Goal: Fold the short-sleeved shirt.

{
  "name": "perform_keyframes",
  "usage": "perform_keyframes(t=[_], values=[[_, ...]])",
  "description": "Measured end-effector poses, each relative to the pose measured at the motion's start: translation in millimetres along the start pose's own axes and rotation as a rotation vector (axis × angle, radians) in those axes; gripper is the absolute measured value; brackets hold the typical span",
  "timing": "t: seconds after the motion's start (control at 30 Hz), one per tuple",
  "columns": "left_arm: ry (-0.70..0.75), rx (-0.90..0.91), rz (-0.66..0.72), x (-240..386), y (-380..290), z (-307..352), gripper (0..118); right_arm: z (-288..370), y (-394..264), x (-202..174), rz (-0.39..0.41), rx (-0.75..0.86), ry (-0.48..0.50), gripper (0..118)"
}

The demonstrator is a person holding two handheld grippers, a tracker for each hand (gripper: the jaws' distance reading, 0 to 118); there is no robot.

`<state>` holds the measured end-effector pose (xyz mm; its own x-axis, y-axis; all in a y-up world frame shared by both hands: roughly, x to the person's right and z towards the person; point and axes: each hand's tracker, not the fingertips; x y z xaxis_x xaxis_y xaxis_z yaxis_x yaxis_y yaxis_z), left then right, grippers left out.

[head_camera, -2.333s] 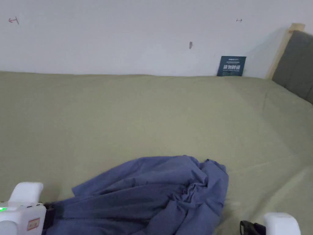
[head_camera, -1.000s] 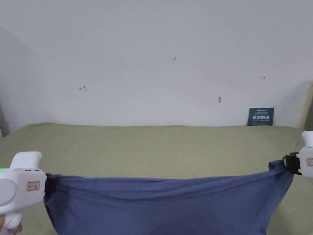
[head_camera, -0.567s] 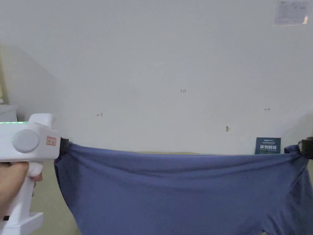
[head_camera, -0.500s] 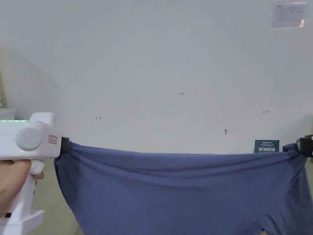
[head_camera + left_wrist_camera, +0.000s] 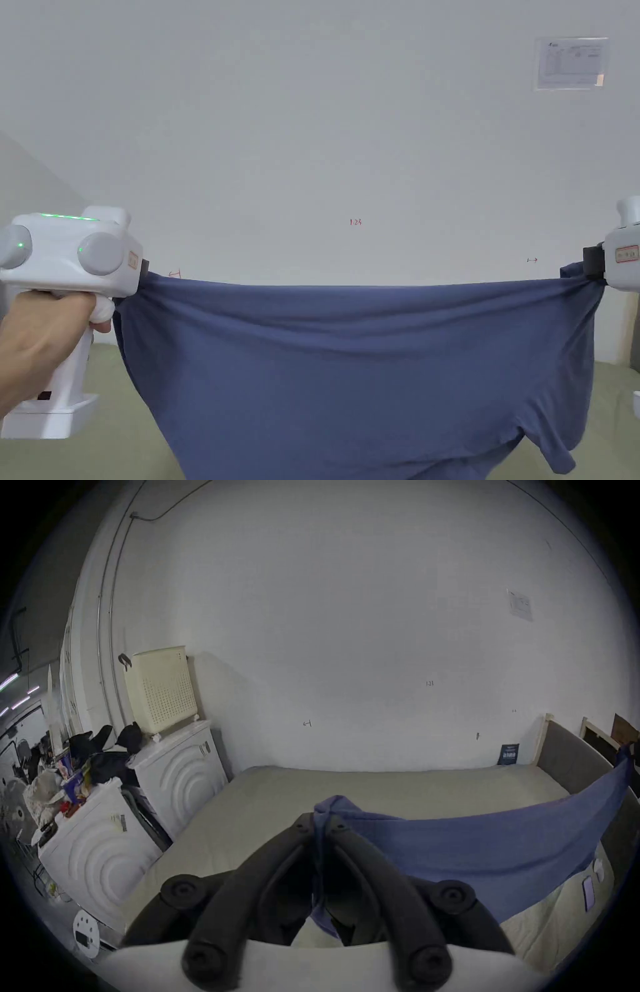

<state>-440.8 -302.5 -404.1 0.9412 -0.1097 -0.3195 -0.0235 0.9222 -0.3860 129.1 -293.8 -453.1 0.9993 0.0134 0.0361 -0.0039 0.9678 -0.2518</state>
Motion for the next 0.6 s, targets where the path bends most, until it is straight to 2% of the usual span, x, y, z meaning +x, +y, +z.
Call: perform_keyframes(t=[0.13, 0.3, 0.5, 0.53, 0.6], values=[[0.024, 0.023, -0.032, 13, 13, -30, 5, -36, 7, -5, 0.006, 0.007, -0.028, 2], [0.014, 0.009, 0.012, 24, -2, -72, 5, -74, -5, -12, 0.013, -0.006, -0.054, 2], [0.013, -0.07, -0.002, 47, -52, -125, 5, -124, -69, -13, 0.013, -0.103, -0.053, 2], [0.008, -0.092, -0.007, 50, -61, -132, 5, -128, -84, -13, 0.053, -0.14, -0.07, 2], [-0.019, -0.141, -0.016, 54, -81, -144, 5, -135, -110, -10, 0.062, -0.177, -0.079, 2]])
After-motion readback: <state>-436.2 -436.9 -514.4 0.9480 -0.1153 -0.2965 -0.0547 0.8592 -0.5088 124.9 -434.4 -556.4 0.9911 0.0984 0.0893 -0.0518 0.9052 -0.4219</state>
